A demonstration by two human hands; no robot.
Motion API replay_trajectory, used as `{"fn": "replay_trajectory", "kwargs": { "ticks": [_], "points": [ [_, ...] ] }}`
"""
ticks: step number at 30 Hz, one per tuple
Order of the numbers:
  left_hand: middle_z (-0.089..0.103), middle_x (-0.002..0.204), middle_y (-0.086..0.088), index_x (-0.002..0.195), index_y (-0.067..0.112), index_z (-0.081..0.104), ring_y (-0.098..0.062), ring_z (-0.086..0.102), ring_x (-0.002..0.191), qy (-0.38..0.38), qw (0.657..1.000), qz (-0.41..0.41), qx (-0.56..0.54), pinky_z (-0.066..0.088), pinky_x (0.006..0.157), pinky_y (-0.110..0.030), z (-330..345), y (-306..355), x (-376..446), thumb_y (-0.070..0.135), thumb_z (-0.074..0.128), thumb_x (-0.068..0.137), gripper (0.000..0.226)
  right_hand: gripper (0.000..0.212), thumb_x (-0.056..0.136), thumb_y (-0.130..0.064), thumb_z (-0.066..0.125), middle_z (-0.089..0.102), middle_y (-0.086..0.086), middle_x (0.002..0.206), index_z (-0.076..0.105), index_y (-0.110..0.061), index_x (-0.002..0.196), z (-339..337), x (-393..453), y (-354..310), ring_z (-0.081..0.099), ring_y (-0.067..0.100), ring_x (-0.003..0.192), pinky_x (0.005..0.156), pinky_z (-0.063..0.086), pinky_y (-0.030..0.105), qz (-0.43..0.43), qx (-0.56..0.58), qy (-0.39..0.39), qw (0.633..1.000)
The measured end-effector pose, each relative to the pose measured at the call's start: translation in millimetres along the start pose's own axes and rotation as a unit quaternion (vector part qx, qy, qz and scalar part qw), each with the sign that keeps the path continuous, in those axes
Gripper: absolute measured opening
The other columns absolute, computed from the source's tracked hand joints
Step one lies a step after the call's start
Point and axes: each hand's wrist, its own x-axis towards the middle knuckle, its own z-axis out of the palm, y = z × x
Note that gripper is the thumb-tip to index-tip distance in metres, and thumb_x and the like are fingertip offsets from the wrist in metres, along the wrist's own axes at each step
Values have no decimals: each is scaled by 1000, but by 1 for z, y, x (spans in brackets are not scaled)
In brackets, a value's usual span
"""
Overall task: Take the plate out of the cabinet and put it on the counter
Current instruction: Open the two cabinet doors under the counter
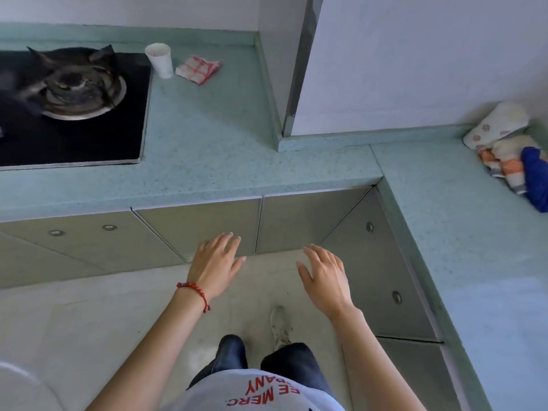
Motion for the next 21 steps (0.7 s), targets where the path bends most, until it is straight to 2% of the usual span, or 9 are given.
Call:
{"fn": "replay_trajectory", "kwargs": {
  "ticks": [3,6,8,11,13,15,17,18,21],
  "points": [
    [61,124,-17,119,5,55,-31,58,114,9,999,-33,-2,48,90,-46,5,7,17,33,54,87,43,47,90,-35,38,52,14,134,50,-8,126,-7,30,12,45,33,126,107,32,42,-44,-11,-21,999],
    [68,108,-13,108,7,61,-27,65,99,1,999,-48,10,54,78,-42,8,18,37,38,43,85,43,41,93,-31,42,50,12,136,48,-9,127,-14,58,24,41,30,128,108,28,39,-80,-10,-43,996],
    [70,104,-11,105,7,62,-27,67,95,5,998,-60,0,55,75,-41,12,26,49,39,39,83,45,39,94,-30,42,48,9,137,47,-10,128,-14,74,31,39,28,130,109,26,36,-88,7,-56,994],
    [65,115,-15,115,5,57,-31,61,107,18,995,-86,-49,50,85,-44,21,35,64,30,52,87,38,40,94,-28,43,47,8,139,46,-10,130,-12,94,35,39,25,130,107,29,35,-64,70,-84,992],
    [56,129,-14,125,6,49,-29,50,121,-1,989,-118,-93,42,96,-44,25,38,74,30,49,90,43,39,93,-25,44,48,8,138,46,-12,130,-10,105,33,41,24,128,103,34,31,-33,147,-115,982],
    [49,137,-11,132,7,43,-27,43,128,-22,976,-158,-148,36,102,-41,29,39,81,40,40,91,52,38,93,-22,45,50,7,135,47,-12,130,-9,114,28,42,21,127,96,33,23,9,231,-146,962],
    [48,139,-10,133,9,42,-25,41,130,-18,947,-210,-243,34,106,-38,35,38,89,45,35,90,57,36,93,-23,46,53,6,132,48,-13,128,-3,125,25,45,18,124,94,32,20,54,295,-164,940],
    [48,139,-10,133,9,43,-23,40,130,-7,924,-241,-298,33,107,-36,37,38,94,41,40,91,53,35,93,-23,47,56,5,129,50,-13,127,1,132,24,48,17,121,93,33,21,79,325,-165,928],
    [52,135,-10,129,7,47,-19,47,124,30,828,-328,-454,35,101,-26,42,33,112,24,49,92,41,31,91,-20,50,63,6,114,56,-13,120,16,155,19,56,18,110,88,40,25,169,430,-150,874]
  ]
}}
